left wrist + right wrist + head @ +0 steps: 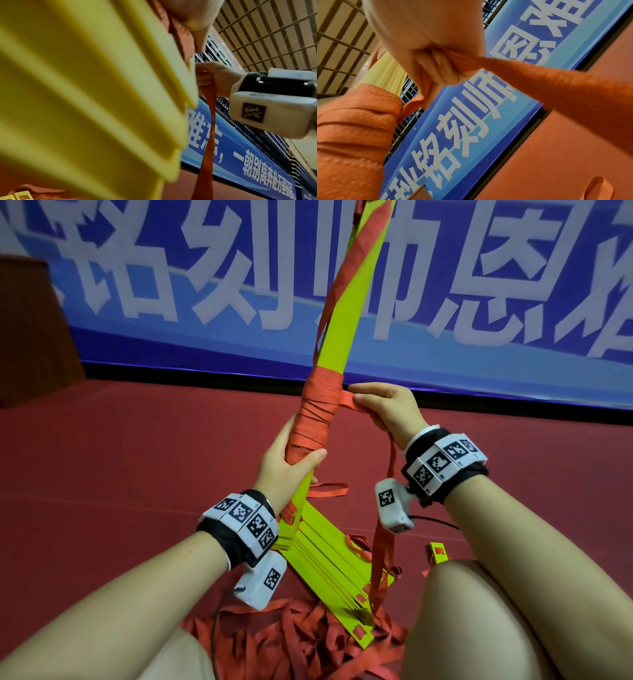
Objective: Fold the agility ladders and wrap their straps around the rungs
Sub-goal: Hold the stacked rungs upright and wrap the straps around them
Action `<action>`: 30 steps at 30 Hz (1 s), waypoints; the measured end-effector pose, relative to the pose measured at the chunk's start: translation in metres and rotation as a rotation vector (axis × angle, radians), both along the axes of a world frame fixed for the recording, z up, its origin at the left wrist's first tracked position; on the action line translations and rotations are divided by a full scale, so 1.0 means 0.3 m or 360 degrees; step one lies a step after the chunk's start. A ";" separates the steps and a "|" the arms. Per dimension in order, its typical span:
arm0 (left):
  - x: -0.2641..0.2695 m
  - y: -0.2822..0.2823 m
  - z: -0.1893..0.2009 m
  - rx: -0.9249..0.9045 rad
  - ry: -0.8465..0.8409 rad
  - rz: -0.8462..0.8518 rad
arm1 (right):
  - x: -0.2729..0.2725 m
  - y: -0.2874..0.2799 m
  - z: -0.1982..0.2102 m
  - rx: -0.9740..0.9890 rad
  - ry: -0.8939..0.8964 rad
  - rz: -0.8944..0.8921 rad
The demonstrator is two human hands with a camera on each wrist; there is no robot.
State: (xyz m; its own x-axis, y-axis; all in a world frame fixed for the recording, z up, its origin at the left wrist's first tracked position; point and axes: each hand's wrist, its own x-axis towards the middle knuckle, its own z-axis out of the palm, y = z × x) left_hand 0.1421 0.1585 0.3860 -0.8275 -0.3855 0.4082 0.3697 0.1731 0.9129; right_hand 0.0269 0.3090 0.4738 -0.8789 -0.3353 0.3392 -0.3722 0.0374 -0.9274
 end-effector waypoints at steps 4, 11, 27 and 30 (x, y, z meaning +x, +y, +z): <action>0.005 0.032 -0.008 0.0003 -0.0021 -0.0070 | -0.022 -0.001 -0.014 -0.0060 -0.0077 -0.0183; -0.025 0.070 -0.023 -0.0172 -0.0073 0.0073 | -0.029 0.026 0.009 -0.0322 -0.0276 -0.0169; -0.018 0.093 -0.030 -0.1141 -0.0320 0.0481 | -0.003 -0.100 -0.072 -0.0164 0.0099 -0.0527; -0.031 0.083 -0.010 -0.0557 -0.0385 0.0225 | -0.006 -0.085 -0.059 -0.0444 0.0005 -0.0312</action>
